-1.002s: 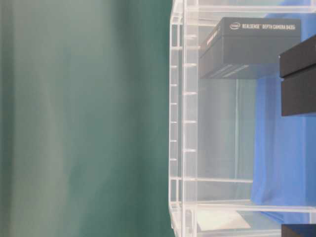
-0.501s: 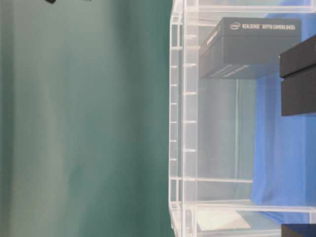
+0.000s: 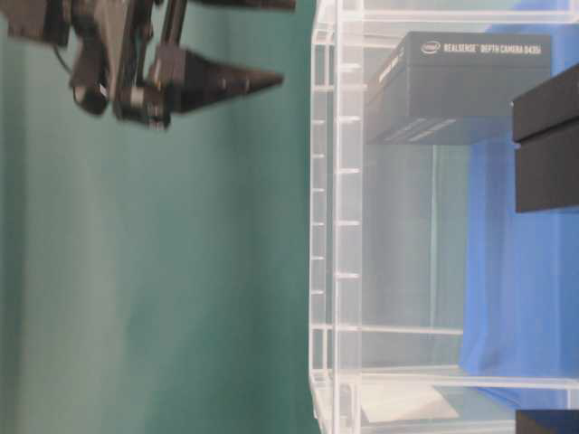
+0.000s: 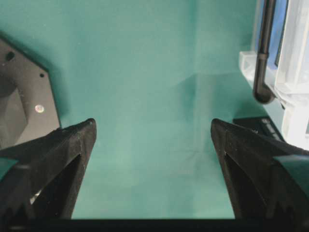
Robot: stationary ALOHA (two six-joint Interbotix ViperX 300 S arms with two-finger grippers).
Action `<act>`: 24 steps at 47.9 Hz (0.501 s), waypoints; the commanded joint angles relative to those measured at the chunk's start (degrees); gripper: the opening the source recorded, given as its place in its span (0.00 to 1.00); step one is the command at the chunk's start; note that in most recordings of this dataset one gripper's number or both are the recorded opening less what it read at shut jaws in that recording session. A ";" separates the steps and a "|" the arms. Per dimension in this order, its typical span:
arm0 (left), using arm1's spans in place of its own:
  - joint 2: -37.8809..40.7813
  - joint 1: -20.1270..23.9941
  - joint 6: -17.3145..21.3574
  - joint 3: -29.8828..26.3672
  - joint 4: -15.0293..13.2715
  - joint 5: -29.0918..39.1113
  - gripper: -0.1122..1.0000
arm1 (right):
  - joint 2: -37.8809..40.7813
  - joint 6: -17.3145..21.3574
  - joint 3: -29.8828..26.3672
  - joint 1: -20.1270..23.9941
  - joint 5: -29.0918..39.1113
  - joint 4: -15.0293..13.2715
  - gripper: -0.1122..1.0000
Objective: Take out the box from the case.
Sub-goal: 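Move the open right gripper over the right black box in the case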
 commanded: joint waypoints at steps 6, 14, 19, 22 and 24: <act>-0.97 -0.70 0.18 -0.79 -0.09 -0.35 0.96 | 3.96 0.79 -5.71 1.58 -0.26 -0.18 0.87; -0.97 -1.14 0.44 -0.79 -0.09 -0.97 0.96 | 5.27 1.85 -6.68 2.02 -0.09 -0.26 0.87; -0.97 -1.14 0.44 -0.70 -0.09 -1.05 0.96 | 5.27 1.93 -6.59 2.20 0.00 -0.26 0.87; -0.97 -1.14 0.53 -0.70 -0.09 -1.05 0.96 | 5.27 2.02 -6.68 2.29 0.00 -0.26 0.87; -0.97 -1.14 0.44 -0.70 -0.09 -1.05 0.96 | 5.27 2.29 -6.59 2.37 0.00 -0.26 0.87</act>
